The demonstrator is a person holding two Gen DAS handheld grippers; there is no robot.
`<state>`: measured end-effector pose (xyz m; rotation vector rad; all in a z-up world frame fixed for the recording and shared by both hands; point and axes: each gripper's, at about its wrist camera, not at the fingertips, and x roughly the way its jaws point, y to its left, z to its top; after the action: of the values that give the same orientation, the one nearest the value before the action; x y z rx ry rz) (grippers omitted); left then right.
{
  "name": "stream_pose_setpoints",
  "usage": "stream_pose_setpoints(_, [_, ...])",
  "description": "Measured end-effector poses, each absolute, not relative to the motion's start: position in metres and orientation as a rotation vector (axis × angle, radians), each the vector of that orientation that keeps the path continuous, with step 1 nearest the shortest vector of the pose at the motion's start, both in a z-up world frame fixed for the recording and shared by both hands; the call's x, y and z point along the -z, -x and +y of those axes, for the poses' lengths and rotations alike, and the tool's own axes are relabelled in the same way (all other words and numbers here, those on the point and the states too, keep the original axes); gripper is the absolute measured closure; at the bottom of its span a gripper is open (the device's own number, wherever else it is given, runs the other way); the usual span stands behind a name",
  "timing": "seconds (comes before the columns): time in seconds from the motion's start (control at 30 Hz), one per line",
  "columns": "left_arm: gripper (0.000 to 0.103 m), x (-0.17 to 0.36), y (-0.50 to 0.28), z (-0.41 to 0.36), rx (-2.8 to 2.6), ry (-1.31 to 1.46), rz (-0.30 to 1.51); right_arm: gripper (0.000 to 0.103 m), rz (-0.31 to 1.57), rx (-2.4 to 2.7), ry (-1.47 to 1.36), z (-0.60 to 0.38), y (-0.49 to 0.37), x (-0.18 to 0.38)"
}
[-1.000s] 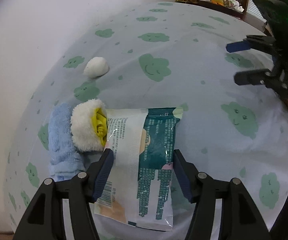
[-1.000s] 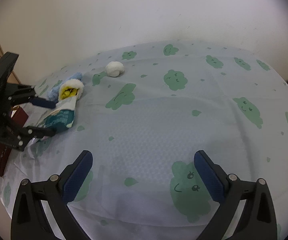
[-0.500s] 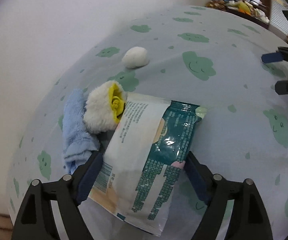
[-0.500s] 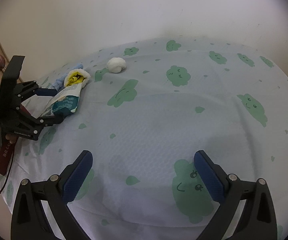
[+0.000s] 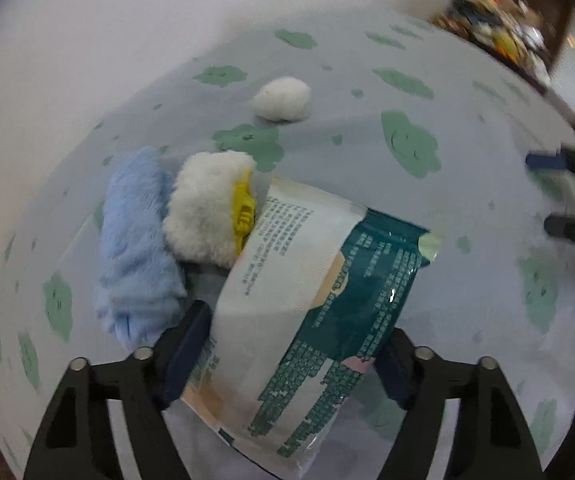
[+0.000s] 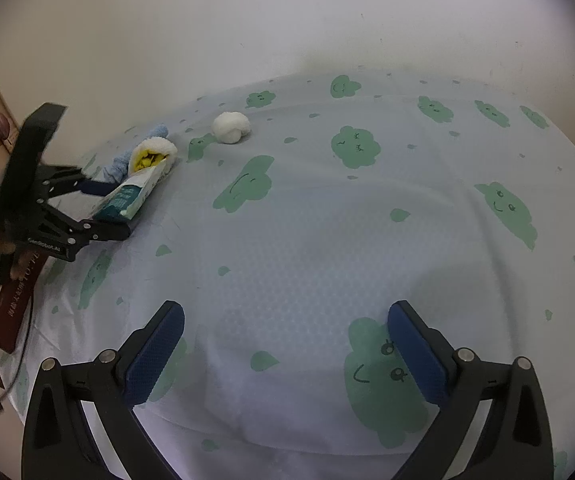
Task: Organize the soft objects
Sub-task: 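Lift the wipe pack off the sheet with the left gripper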
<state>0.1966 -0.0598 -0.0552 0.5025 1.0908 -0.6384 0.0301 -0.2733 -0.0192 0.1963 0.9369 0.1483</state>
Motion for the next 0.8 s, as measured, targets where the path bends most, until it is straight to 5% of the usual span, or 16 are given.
stream_pose_setpoints(0.8, [0.034, 0.002, 0.008, -0.011, 0.375, 0.155, 1.019, 0.005, 0.904, -0.164, -0.166, -0.268, -0.028, 0.013])
